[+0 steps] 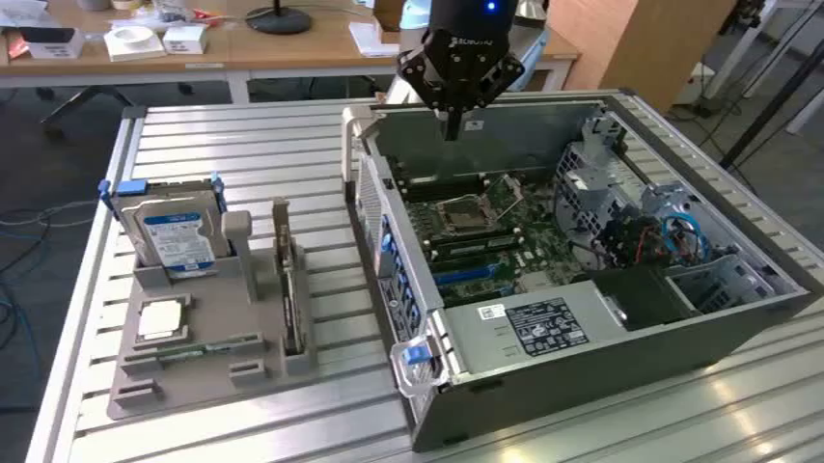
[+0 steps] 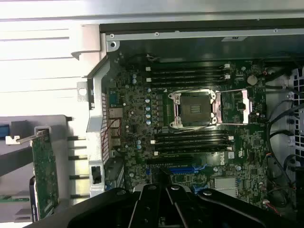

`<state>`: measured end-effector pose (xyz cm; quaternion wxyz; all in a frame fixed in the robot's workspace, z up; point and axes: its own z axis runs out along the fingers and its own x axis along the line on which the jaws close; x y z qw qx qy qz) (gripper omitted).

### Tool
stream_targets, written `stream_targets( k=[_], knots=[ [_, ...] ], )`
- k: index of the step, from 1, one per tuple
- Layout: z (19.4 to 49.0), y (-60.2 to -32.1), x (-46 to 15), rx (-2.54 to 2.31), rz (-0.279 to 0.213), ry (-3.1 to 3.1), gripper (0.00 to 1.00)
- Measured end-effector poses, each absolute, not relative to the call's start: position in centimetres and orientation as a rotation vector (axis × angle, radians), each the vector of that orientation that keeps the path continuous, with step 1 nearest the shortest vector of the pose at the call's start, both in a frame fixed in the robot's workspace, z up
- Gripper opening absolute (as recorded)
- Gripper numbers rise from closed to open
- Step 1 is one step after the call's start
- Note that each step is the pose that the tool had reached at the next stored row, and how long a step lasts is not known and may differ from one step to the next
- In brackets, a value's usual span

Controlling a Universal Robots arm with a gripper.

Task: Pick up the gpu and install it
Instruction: 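Reach for the gpu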

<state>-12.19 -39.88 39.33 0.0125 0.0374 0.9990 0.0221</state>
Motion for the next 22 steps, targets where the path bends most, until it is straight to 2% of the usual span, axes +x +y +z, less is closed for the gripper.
stream_targets(
  k=[22],
  knots=[
    [39.3, -39.9, -14.1, 0.116, 0.069, 3.114, 0.1]
  ],
)
